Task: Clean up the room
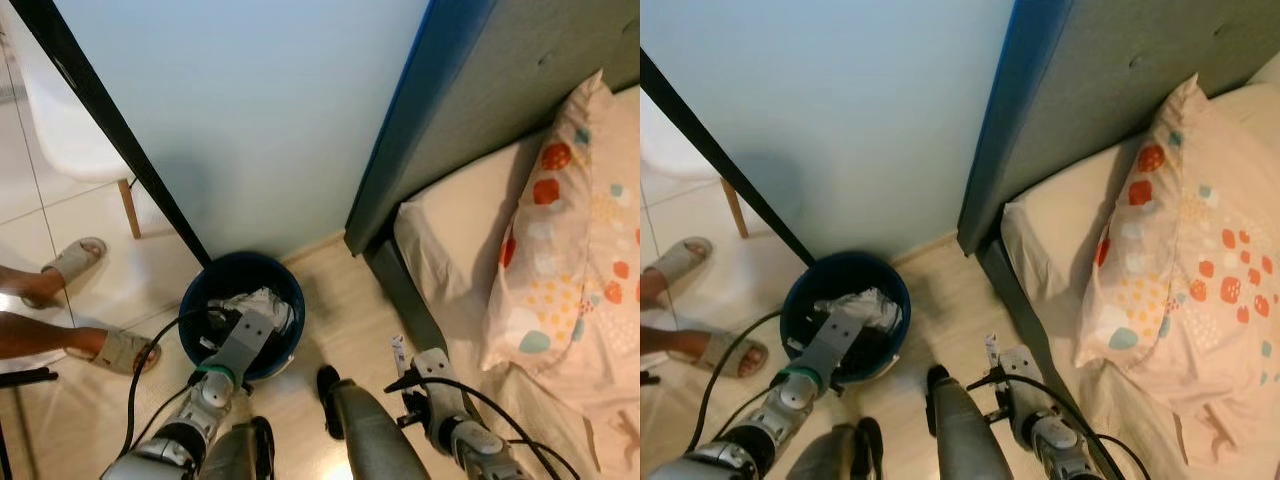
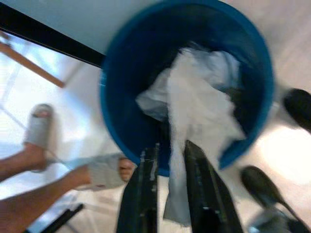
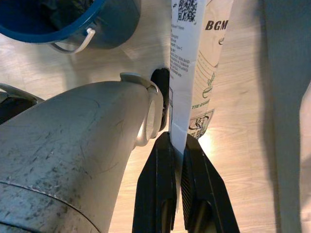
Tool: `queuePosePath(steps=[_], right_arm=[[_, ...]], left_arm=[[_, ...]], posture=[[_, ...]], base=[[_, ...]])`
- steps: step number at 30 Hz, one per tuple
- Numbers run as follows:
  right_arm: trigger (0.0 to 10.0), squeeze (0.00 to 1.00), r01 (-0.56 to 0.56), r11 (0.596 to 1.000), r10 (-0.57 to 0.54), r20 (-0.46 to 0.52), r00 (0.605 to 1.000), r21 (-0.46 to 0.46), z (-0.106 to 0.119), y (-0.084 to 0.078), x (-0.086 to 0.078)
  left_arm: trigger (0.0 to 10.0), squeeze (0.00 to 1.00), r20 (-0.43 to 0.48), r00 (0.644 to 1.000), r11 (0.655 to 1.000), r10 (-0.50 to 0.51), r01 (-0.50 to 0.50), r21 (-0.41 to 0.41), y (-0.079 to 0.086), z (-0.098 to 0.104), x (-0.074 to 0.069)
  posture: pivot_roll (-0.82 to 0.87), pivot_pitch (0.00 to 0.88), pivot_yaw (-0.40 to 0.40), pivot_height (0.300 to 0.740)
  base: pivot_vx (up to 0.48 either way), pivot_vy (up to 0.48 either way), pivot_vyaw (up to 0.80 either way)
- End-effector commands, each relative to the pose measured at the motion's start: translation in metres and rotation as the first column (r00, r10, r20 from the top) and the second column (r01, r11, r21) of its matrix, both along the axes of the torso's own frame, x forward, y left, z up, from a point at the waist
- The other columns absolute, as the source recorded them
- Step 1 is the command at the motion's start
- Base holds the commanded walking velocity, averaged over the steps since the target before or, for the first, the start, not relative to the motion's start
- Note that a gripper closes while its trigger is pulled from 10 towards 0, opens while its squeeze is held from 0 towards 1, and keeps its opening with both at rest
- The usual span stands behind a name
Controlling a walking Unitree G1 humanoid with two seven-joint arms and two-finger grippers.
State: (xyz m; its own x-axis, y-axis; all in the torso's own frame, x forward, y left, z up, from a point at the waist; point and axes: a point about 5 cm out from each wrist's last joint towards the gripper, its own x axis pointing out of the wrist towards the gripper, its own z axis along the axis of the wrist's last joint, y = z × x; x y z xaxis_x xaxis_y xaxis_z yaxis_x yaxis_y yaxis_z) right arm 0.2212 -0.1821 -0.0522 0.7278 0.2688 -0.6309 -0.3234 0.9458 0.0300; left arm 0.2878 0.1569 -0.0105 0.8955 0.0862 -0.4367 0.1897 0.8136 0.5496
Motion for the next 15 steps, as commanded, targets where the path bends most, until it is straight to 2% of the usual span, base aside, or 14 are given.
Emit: queuePosePath(steps=[1, 5, 15], right_arm=[[10.0, 0.0, 0.019, 1.0, -0.018, -0.031, 0.999, 0.009, -0.007, -0.004, -0.012], [10.0, 0.0, -0.003, 1.0, 0.003, -0.012, 1.0, 0.001, -0.004, -0.003, -0.009], [10.0, 0.0, 0.013, 1.0, -0.013, 0.015, 1.0, -0.011, 0.003, -0.015, -0.002]], left_arm=[[10.0, 1.0, 0.002, 1.0, 0.999, 0.009, -0.009, 0.03, 0.003, -0.003, -0.004], [10.0, 1.0, 0.042, 0.999, 0.998, 0.007, -0.009, 0.055, 0.005, 0.004, 0.003], [10.0, 1.0, 0.071, 0.997, 0.997, 0.023, -0.028, 0.068, 0.008, 0.005, 0.002]], posture=[[-0.33, 0.407, 0.005, 0.74], [-0.34, 0.401, 0.007, 0.74], [-0.36, 0.363, -0.001, 0.74]], base=[[0.0, 0.0, 0.0], [0.0, 0.0, 0.0], [0.0, 0.0, 0.0]])
